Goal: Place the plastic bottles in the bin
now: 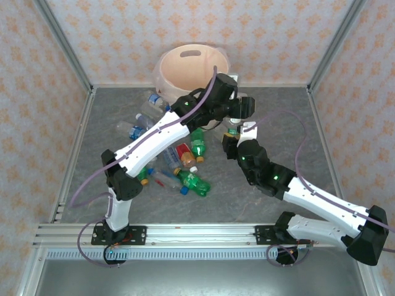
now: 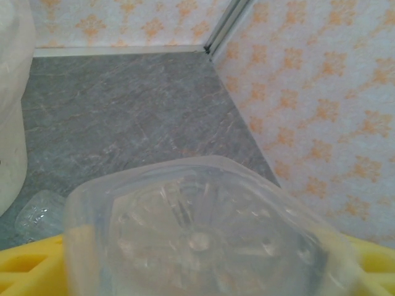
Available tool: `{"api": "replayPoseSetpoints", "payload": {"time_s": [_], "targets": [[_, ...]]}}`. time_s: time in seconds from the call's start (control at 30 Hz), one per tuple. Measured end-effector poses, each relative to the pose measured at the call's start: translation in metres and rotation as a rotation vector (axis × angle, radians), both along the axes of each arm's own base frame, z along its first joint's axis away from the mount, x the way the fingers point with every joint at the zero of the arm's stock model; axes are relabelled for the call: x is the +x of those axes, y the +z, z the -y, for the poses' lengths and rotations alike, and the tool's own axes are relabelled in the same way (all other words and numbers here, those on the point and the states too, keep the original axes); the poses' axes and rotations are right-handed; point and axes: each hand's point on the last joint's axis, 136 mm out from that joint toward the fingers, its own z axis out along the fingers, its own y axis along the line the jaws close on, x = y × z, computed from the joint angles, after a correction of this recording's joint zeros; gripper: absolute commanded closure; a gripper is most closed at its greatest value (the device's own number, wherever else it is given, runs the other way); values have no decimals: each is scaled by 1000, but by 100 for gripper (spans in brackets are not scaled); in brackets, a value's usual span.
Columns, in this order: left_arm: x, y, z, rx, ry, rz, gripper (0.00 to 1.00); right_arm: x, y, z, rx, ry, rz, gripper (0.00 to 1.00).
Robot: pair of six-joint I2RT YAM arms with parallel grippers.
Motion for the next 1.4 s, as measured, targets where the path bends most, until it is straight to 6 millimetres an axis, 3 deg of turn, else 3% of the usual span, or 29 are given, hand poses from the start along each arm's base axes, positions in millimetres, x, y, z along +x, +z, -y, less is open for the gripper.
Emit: {"api": "replayPoseSetpoints", "payload": {"time_s": [0.27,0.4,0.53,0.6,0.73,0.9,1.17,1.4], "targets": [[2,-7,-3,47,24,-2,36,-1,-1,-2,-9,9,1,54],[3,-7,-4,52,30,4,40,0,-2,-2,-14,7,3,33],[6,-6,-7,59,46,12,40,0,0,-1,-7,1,7,5],[7,-5,-8,57,49,14,40,1,1,0,-4,-4,11,0],[13,3,-19,53,66,29,40,1,5,3,1,-20,23,0],[30,34,-52,4,128,84,40,-1,12,10,26,-40,41,0],[59,107,-128,-115,269,229,38,-4,24,21,59,-82,70,0],[84,139,-169,-167,362,344,38,-4,25,25,72,-99,74,0]]}}
